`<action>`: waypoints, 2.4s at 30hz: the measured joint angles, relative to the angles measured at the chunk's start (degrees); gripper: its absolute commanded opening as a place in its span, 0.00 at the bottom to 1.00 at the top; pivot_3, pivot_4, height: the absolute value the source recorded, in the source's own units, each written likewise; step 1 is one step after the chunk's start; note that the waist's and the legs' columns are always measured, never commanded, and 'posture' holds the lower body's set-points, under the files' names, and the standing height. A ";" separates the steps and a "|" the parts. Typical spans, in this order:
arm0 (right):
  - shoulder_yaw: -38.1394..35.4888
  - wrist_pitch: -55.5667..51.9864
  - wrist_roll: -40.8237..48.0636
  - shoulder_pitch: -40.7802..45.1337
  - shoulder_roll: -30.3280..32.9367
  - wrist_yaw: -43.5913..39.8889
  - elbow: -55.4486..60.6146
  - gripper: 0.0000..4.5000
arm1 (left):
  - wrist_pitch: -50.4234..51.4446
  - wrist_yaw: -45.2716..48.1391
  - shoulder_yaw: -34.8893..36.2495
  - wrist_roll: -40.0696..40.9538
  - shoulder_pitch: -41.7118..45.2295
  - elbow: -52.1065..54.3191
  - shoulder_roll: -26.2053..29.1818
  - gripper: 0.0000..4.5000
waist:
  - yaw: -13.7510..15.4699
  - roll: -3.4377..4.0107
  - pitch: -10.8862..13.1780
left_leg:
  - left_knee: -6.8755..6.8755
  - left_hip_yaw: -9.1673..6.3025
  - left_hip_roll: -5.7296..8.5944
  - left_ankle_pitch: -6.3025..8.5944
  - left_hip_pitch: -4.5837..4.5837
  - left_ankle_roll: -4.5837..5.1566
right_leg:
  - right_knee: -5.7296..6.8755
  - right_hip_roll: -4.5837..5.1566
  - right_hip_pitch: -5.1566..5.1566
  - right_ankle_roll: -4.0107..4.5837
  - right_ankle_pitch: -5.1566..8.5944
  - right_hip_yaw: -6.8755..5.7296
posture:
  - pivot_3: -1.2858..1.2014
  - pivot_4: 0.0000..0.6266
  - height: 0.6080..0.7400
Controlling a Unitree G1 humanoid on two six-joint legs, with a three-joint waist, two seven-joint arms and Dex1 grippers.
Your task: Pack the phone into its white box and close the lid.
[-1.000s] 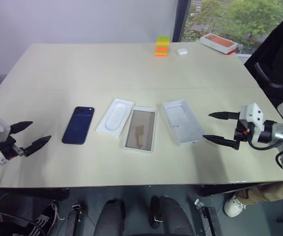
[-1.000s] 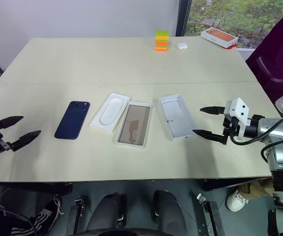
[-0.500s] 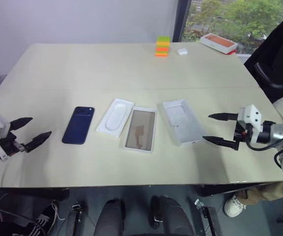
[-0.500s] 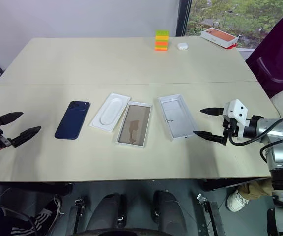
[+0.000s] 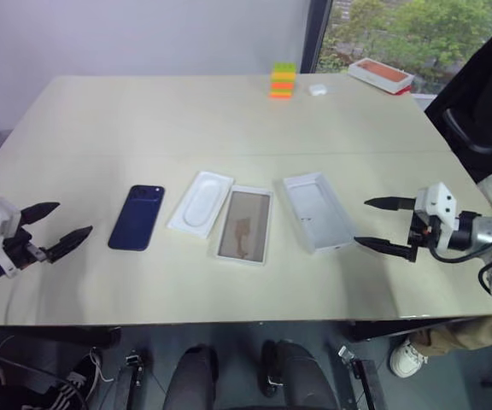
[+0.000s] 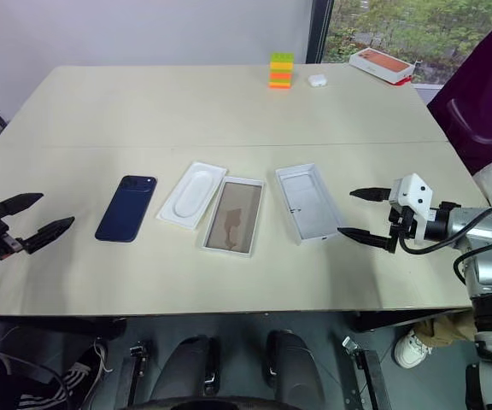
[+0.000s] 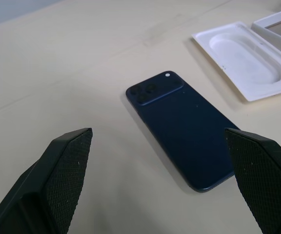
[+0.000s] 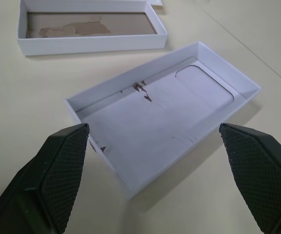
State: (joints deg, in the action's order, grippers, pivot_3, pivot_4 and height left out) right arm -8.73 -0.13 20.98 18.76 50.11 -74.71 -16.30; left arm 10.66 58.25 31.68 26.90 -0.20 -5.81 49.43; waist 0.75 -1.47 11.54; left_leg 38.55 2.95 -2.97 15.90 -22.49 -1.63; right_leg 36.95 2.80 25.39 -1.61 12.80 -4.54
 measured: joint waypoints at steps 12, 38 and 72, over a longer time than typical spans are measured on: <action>0.33 -3.33 0.60 0.93 -1.20 1.77 5.23 0.99 | 26.99 -7.48 -9.46 7.71 14.55 2.95 -2.19 1.00 | -0.03 -0.02 -0.01 | 0.02 -0.08 0.02 -0.01 0.01 0.00 | 0.04 -0.03 -0.06 -0.07 -0.04 0.02 | 0.52 0.24 1.00; 11.42 -11.45 -3.39 9.48 -10.45 11.56 18.53 0.99 | 52.78 -26.37 -23.75 4.78 45.35 -17.19 -20.99 1.00 | -0.09 -0.06 -0.02 | 0.25 -0.17 0.07 -0.04 0.00 -0.04 | 0.16 -0.09 -0.14 0.09 -0.15 0.04 | 0.52 0.24 1.00; 11.80 -10.36 -3.90 10.82 -11.48 12.33 18.24 1.00 | 53.00 -19.37 -27.61 -2.60 48.86 -24.36 -21.69 0.12 | -0.06 -0.03 -0.06 | 0.31 -0.20 0.09 -0.04 0.07 -0.04 | 0.17 -0.03 -0.28 0.06 -0.13 0.01 | 0.52 0.24 1.00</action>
State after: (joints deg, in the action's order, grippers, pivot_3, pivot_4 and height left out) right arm 3.07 -10.49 17.08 29.58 38.62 -62.38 1.93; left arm 63.65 38.88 4.07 24.30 48.66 -30.17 27.74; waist 0.69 -1.51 11.49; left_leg 38.87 2.75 -2.88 15.86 -22.41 -1.68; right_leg 37.12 2.77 25.11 -1.55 12.67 -4.53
